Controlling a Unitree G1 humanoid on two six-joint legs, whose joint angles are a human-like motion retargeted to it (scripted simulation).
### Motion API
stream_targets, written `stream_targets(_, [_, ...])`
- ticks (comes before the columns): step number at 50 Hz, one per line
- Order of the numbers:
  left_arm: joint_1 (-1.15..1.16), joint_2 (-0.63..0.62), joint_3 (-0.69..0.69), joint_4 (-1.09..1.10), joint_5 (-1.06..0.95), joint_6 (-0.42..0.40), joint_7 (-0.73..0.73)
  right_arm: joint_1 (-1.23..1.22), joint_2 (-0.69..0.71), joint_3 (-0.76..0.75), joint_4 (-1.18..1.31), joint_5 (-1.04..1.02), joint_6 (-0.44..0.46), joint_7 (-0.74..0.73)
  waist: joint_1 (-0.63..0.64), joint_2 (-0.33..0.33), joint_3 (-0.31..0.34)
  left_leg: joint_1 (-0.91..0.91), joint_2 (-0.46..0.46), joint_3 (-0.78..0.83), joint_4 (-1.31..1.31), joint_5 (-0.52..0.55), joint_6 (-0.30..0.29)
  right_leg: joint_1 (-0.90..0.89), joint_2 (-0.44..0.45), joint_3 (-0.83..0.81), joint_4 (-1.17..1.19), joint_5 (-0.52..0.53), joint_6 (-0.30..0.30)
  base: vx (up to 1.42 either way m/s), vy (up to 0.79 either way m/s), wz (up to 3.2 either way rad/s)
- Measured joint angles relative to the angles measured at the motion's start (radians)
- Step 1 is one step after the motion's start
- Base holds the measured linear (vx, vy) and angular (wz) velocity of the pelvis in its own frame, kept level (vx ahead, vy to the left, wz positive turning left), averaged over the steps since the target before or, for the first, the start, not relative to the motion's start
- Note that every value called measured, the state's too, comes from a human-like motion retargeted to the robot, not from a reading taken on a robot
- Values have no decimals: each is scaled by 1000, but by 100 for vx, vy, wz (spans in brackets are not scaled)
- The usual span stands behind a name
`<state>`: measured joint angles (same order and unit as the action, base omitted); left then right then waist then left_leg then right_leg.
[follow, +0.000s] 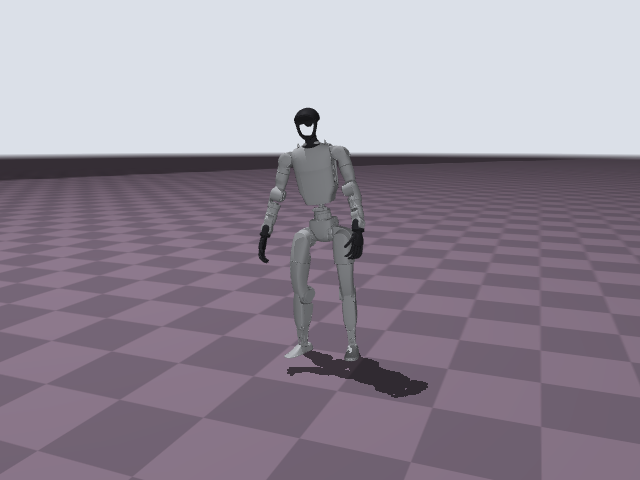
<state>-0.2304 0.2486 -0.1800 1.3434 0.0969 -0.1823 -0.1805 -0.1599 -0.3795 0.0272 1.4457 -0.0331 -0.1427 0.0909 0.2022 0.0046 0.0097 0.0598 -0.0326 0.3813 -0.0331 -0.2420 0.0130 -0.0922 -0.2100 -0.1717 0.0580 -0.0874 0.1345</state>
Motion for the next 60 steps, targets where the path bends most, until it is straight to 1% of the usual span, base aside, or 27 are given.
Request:
stream_targets(3, [25, 0, -16, 5, 32, -19, -2, -22, -12, -17, -17, 21, -10, -23, 4, -26, 8, 0, 22, 55, 33, -46, 29, 7, -47, 16, -33, 19, 39, 1, 17, -23])
stream_targets(5, [42, 8, -27, 22, 109, -41, 16, -29, -9, -29, -41, 95, -40, -42, 0, -47, 6, 5, 54, 89, 47, -56, 46, 3, -75, 27, -39, 25, 58, 2, 18, -16])
stream_targets(6, [45, 13, -29, 33, 116, -41, 21, -29, -6, -37, -53, 117, -42, -50, -3, -54, 6, 8, 76, 93, 50, -55, 33, 4, -84, 28, -40, 26, 63, 2, 21, -5])
stream_targets(7, [49, 17, -32, 43, 123, -45, 29, -28, -2, -44, -65, 143, -48, -58, -6, -61, 5, 9, 97, 91, 54, -54, 26, 4, -94, 28, -42, 27, 67, 3, 23, 5])
stream_targets(11, [58, 37, -24, 83, 192, -81, 107, -8, 15, -44, -117, 285, -109, -81, -23, -97, 0, 5, 164, 13, 62, -47, 47, 9, -148, 20, -42, 31, 93, 2, 28, 16])
stream_targets(12, [57, 41, -20, 86, 162, -85, 117, -4, 17, -44, -122, 280, -108, -87, -23, -101, 1, 3, 183, -12, 63, -48, 36, 9, -157, 18, -39, 31, 97, 0, 34, 13])
stream_targets(13, [52, 43, -22, 82, 36, -79, 100, -2, 17, -53, -120, 208, -77, -101, -19, -100, 5, 0, 207, -35, 64, -52, 0, 9, -160, 15, -37, 28, 96, -1, 37, 9])
stream_targets(15, [48, 53, -25, 71, -58, -87, 99, 5, 18, -53, -122, 162, -66, -118, -11, -100, 11, -3, 239, -74, 61, -60, -17, 11, -174, 14, -37, 32, 99, -2, 41, 4])
stream_targets(18, [47, 57, -18, 52, -88, -110, 121, 13, 17, -37, -116, 139, -76, -128, -6, -94, 16, -1, 269, -86, 36, -32, -12, 18, -195, 13, -53, 53, 98, -3, 50, 5])
stream_targets(20, [51, 53, -14, 43, -22, -126, 156, 19, 14, -21, -116, 171, -100, -128, -14, -84, 17, 5, 276, -74, 14, 26, 3, 24, -211, 14, -62, 71, 94, -5, 57, 10])
stream_targets(21, [52, 48, -10, 47, 69, -126, 189, 21, 13, -11, -117, 217, -117, -122, -22, -79, 18, 10, 272, -67, 3, 49, 4, 25, -222, 15, -62, 83, 95, -5, 60, 12])
stream_targets(22, [51, 42, -10, 49, 111, -125, 208, 22, 12, -11, -116, 230, -122, -121, -30, -75, 21, 14, 266, -62, -4, 64, -1, 26, -234, 15, -61, 95, 95, -6, 61, 12])
stream_targets(23, [48, 36, -21, 49, 57, -124, 198, 21, 11, -29, -109, 178, -100, -132, -38, -72, 27, 16, 257, -58, -4, 67, -18, 26, -247, 12, -56, 108, 93, -6, 61, 10])
stream_targets(25, [30, 28, -55, 60, -50, -97, 162, 18, 18, -68, -98, 80, -37, -143, -48, -63, 39, 21, 241, -46, -3, 47, -99, 21, -267, -14, -38, 134, 87, -6, 60, 2])
stream_targets(27, [22, 24, -80, 85, -35, -71, 144, 28, 34, -83, -97, 68, -16, -131, -57, -60, 41, 26, 215, -38, -3, 38, -131, 12, -286, -71, -1, 131, 76, -4, 55, -8])
stream_targets(30, [-7, 23, -95, 123, 12, -29, 116, 39, 59, -71, -105, 81, -7, -104, -68, -35, 41, 32, 202, -33, -12, 45, -143, -6, -267, -161, 103, 35, 45, -4, 47, -4])
stream_targets(32, [-15, 25, -82, 125, 25, -13, 112, 48, 69, -45, -116, 94, -15, -95, -83, -9, 37, 34, 208, -37, -20, 48, -138, -25, -218, -168, 198, -49, 19, -5, 37, 11])
stream_targets(35, [-13, 29, -46, 101, 5, -6, 127, 55, 78, -11, -129, 108, -35, -107, -115, 16, 31, 29, 213, -50, -27, 46, -128, -72, -115, -109, 350, -159, -18, -6, 28, 18])
stream_targets(38, [-13, 38, -26, 73, -28, -13, 136, 53, 92, 5, -129, 123, -55, -116, -133, 10, 21, 20, 195, -55, -39, 48, -118, -117, -8, -58, 444, -242, -45, -6, 19, 9])
stream_targets(40, [-19, 45, -26, 59, -43, -18, 128, 53, 100, 15, -124, 135, -63, -109, -134, -6, 12, 14, 171, -55, -48, 51, -110, -124, 54, -48, 428, -270, -51, -5, 15, 1])
stream_targets(43, [-23, 52, -29, 39, -51, -21, 96, 58, 101, 33, -117, 139, -60, -80, -121, -38, -2, 3, 115, -52, -52, 53, -94, -90, 116, -21, 252, -196, -53, -5, 13, -4])
stream_targets(47, [-21, 44, -22, 14, -57, -30, 60, 62, 78, 29, -104, 93, -45, -42, -65, -53, -4, -2, 48, -36, -50, 55, -64, -42, 114, 43, 60, -47, -51, -5, 14, -26])
stream_targets(52, [-17, 3, -28, 6, -39, -43, 16, 44, 14, 10, -78, 44, -36, -7, 3, -25, 14, -11, 2, -19, -32, 35, -16, -8, 55, 81, -38, 31, 39, -6, 17, -15])
stream_targets(55, [6, -2, -51, 5, -18, -57, 5, 13, -22, 4, -58, 37, -37, -22, 16, -28, 15, -11, -3, 22, -13, -9, 18, 10, 12, 87, -88, 54, 79, -4, 15, -14])
stream_targets(57, [29, 6, -60, 21, 99, -87, 36, -2, -33, 2, -60, 113, -73, -37, 13, -41, 4, -6, 6, 36, -7, -36, 53, 9, -18, 95, -104, 63, 105, -1, 14, -16])
stream_targets(58, [38, 10, -58, 31, 135, -92, 50, -7, -36, -4, -62, 138, -83, -44, 10, -46, -1, -2, 14, 34, -7, -41, 57, 10, -30, 96, -109, 66, 113, 0, 15, -8])
stream_targets(60, [51, 22, -68, 47, 7, -79, 22, -17, -40, -60, -66, 61, -46, -77, 7, -49, -6, 4, 63, 19, 17, -59, 11, 16, -43, 94, -120, 70, 118, 1, 17, -1])
